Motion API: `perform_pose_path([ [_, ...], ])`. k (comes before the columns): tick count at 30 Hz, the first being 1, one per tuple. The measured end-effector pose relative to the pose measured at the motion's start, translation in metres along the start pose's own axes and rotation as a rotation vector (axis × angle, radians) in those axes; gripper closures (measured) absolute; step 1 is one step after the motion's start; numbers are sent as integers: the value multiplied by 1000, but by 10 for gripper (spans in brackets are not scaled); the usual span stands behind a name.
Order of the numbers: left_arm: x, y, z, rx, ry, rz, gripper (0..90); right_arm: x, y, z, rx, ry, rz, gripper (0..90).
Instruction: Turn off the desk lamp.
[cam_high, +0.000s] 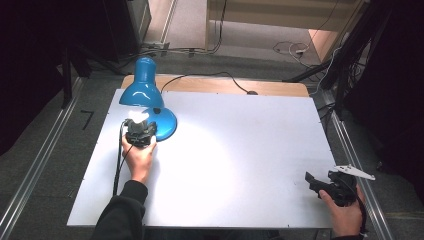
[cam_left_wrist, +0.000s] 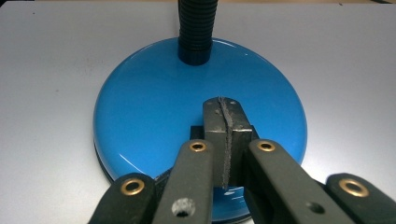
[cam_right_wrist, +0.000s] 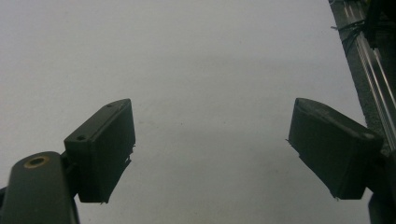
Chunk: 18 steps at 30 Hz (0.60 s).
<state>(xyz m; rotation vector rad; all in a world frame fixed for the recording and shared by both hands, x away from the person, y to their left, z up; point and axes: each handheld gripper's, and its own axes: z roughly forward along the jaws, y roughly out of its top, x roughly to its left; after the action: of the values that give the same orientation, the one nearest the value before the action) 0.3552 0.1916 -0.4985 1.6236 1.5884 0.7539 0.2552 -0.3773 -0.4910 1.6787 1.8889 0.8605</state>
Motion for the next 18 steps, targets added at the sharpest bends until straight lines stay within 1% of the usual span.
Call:
perform_pose_path([
  [1, 1, -1, 1, -7, 6, 8, 900, 0, 0, 0, 1, -1, 0, 131],
  [3, 2, 0, 1, -8, -1, -15, 900, 0, 0, 0, 2, 0, -4, 131],
  [4, 1, 0, 1, -8, -1, -16, 900, 0, 0, 0, 1, -1, -2, 131],
  [6, 1, 0, 2, -9, -5, -10, 900, 0, 0, 0, 1, -2, -1, 132],
  [9, 2, 0, 3, -14, -12, -15, 900, -1, 0, 0, 1, -5, -2, 131],
  [13, 2, 0, 3, -15, -11, -10, 900, 0, 0, 0, 2, -2, -1, 131],
  [16, 3, 0, 3, -14, -14, -17, 900, 0, 0, 0, 3, -3, -2, 131],
  [18, 5, 0, 3, -16, -25, -31, 900, 0, 0, 0, 3, -3, 0, 131],
])
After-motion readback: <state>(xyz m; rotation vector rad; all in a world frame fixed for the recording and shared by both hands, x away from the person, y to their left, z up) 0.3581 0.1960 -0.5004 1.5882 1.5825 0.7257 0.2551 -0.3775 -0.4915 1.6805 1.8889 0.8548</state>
